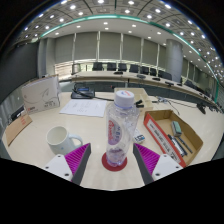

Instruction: Pour water

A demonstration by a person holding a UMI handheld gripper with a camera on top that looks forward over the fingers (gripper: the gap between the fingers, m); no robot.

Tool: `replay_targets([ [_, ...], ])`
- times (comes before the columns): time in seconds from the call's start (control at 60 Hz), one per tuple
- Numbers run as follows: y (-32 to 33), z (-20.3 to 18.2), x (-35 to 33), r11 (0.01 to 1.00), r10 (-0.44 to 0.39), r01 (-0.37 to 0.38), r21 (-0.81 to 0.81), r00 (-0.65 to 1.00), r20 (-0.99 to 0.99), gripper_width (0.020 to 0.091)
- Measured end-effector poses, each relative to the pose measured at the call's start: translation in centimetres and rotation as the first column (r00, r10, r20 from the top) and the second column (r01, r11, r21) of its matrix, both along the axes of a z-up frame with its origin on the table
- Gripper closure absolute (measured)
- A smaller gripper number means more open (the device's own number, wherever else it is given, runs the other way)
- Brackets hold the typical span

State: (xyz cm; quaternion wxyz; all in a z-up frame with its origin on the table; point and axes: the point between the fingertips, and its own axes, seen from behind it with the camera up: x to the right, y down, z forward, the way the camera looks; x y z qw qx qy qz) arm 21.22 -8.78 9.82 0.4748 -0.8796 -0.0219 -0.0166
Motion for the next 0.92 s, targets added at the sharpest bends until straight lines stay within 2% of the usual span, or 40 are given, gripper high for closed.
replay_targets([
  [0.3, -10.9, 7.5, -8.3, 0.996, -0.062, 0.064, -0.068, 0.998, 0.026, 0.0243],
  [0.5, -16.2, 9.9, -13.1, 0.991, -0.106, 0.109, -0.072, 0.994, 0.038, 0.0245],
  [0.683, -18.7, 11.7, -16.1, 0.993, -0.102, 0.105, -0.060, 0.994, 0.047, 0.0245],
  [0.917, -20.0, 12.1, -17.1, 0.992, -0.100, 0.103, -0.068, 0.994, 0.050, 0.0244],
])
